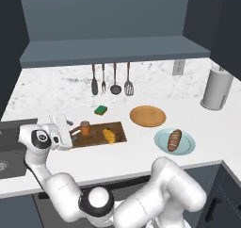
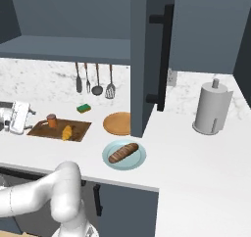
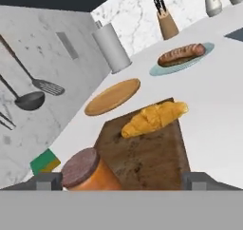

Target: From the different types of pastries on the counter, select a croissant and place it on the cutting board. Then retrieve a jar of jam from the cabinet and place it alongside the croissant on the cutting board.

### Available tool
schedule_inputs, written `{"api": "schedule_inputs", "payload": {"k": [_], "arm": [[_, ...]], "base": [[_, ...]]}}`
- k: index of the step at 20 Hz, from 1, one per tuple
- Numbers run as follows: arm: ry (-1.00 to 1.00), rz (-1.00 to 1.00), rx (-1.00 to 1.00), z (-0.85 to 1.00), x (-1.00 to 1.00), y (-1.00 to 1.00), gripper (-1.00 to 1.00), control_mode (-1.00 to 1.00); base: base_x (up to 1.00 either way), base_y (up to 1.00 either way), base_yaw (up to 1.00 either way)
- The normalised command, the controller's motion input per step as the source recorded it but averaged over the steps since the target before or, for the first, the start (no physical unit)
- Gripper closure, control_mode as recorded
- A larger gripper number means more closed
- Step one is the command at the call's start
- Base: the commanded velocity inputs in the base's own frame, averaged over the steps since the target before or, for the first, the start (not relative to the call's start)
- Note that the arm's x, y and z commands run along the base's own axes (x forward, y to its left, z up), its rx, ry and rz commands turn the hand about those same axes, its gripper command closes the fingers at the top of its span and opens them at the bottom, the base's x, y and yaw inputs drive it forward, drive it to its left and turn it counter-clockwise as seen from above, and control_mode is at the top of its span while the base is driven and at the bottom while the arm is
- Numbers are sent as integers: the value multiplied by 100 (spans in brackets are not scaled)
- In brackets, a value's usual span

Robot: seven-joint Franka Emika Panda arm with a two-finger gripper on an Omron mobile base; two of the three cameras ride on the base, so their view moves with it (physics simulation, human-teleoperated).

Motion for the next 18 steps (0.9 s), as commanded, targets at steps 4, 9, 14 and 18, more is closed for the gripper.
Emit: {"api": "schedule_inputs", "payload": {"k": [4, 9, 14, 18], "arm": [[-34, 41, -10, 0, -97, 0, -100, -100], [-25, 21, -3, 0, -94, 1, -100, -100], [-2, 1, 0, 0, -3, 1, -100, -100], [0, 0, 0, 0, 0, 0, -100, -100]], "base": [[0, 0, 0], [0, 0, 0], [0, 0, 0], [0, 0, 0]]}}
